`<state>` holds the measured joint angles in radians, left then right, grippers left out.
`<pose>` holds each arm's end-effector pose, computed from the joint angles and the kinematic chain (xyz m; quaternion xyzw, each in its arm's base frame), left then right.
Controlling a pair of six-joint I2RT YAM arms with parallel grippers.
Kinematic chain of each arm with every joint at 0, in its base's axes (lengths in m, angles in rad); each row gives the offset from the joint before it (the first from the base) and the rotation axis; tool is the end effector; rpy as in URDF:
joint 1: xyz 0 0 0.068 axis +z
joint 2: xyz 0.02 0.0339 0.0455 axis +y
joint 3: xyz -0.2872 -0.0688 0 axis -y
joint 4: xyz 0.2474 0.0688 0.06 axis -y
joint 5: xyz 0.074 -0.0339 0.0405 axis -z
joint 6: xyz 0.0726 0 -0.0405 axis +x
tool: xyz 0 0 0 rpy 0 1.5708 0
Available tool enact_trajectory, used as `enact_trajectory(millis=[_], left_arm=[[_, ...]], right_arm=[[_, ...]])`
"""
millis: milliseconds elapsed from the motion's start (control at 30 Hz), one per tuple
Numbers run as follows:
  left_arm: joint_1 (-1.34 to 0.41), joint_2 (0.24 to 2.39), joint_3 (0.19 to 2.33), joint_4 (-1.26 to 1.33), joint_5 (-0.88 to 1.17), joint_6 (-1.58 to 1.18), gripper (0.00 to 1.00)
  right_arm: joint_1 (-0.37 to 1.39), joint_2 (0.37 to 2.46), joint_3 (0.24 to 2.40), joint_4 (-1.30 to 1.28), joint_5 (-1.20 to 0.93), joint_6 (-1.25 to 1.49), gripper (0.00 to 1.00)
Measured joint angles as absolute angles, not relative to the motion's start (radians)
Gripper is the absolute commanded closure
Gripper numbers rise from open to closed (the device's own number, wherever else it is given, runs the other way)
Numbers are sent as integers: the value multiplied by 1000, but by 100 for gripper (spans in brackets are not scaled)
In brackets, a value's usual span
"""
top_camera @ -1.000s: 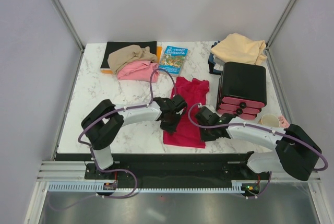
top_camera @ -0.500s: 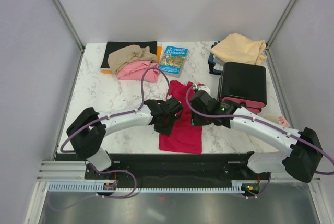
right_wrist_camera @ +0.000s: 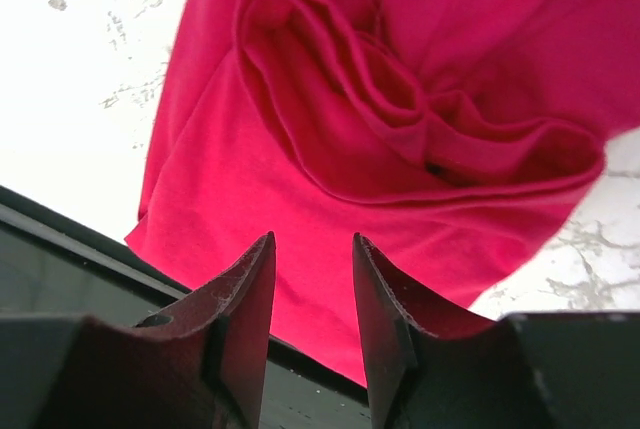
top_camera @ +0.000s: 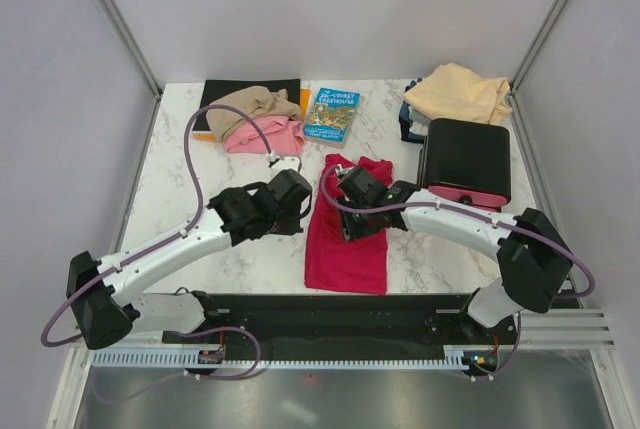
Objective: Fold and stack the t-shirts
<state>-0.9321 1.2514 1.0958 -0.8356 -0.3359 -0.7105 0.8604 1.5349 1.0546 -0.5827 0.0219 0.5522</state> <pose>0.1752 -0.1958 0.2878 0.0570 0.9443 -0.0971 0.3092 0.2152 0.2477 0.2113 -0.1458 0.9568 0.1549 0.1980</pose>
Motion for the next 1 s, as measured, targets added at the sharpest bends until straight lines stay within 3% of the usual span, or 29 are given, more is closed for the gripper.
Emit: enact_trajectory(millis=[333, 1000], left_arm=[[-927, 1267, 1031, -844, -356, -747, 98], [-963, 1393, 929, -632, -177, -746, 98]], right_arm=[[871, 1603, 1058, -544, -72, 543, 58], [879, 1660, 1026, -515, -52, 542, 60]])
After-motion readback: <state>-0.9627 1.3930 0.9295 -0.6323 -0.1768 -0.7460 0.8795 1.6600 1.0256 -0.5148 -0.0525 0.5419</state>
